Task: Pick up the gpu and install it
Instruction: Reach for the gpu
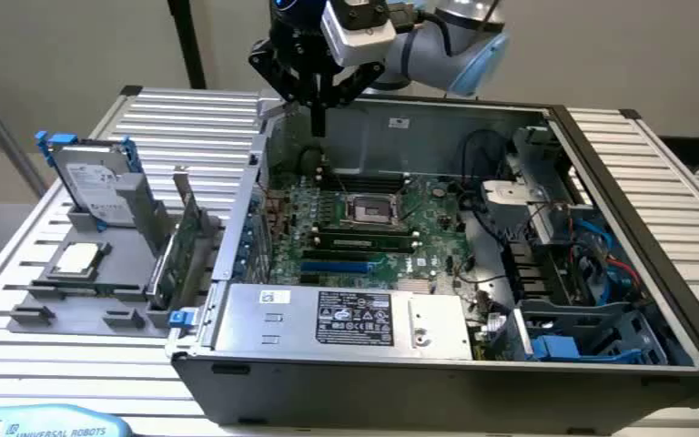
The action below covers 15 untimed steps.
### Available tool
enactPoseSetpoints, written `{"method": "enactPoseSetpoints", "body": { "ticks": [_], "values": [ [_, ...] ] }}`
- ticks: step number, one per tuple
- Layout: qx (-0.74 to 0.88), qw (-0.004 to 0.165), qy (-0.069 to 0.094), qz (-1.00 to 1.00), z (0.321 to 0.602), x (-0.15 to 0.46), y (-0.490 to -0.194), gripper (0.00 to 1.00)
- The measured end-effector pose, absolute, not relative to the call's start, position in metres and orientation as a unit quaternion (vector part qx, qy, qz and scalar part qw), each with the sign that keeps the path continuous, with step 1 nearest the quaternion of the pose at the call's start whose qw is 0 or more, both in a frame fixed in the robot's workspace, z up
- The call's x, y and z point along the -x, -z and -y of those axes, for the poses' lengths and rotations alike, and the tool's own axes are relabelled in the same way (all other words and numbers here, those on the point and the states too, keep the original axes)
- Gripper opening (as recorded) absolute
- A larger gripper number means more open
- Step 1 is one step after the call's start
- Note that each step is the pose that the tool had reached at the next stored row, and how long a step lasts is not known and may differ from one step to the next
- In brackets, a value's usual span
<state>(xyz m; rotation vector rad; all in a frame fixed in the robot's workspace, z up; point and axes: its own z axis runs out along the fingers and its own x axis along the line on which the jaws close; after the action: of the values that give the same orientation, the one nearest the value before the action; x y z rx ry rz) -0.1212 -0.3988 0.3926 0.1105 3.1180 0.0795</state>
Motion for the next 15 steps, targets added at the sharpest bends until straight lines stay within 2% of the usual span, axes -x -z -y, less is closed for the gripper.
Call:
{"method": "enactPoseSetpoints", "body": {
  "ticks": [15],
  "values": [
    [-0.035, 0.01, -0.026, -0.999, 0.4018, 0.1251, -0.3926, 0.11]
  ]
}}
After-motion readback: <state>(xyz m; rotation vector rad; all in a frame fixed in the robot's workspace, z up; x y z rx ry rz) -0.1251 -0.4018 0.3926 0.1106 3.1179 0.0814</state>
